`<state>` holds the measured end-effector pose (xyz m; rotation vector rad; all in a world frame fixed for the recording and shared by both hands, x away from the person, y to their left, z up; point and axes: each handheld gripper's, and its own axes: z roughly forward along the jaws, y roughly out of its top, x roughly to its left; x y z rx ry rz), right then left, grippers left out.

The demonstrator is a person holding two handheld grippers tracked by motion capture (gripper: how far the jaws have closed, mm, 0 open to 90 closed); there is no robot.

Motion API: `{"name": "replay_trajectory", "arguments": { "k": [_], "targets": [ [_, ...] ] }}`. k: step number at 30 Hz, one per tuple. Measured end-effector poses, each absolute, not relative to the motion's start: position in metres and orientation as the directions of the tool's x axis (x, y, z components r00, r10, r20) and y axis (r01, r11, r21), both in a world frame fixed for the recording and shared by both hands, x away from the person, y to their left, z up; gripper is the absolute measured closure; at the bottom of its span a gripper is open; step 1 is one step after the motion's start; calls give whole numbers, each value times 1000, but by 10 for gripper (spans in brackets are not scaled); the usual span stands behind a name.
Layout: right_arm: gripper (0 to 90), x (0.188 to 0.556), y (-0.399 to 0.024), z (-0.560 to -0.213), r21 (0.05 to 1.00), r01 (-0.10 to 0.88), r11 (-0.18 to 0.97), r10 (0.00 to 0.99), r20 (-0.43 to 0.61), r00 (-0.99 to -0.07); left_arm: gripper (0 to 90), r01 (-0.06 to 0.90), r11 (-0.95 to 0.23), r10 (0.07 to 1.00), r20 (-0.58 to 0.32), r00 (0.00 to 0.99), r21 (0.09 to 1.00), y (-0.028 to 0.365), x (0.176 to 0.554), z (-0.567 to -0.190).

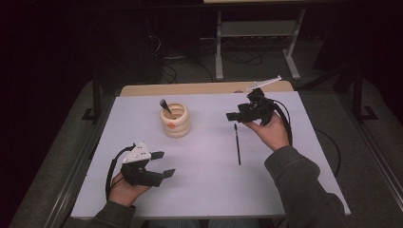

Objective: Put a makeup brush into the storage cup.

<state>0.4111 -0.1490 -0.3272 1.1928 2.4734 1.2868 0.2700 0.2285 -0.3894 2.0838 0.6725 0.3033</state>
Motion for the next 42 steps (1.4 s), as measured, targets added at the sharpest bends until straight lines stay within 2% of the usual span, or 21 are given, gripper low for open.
{"name": "replay_trajectory", "arguments": {
  "k": [27,42],
  "targets": [
    [320,405,-166,-344,686,642,344,737,226,-637,256,343,-449,565,-35,824,825,226,269,-389],
    [401,413,-167,-367,635,685,357,769,217,-602,256,342,-446,567,-35,823,827,227,270,-388]
  ]
}}
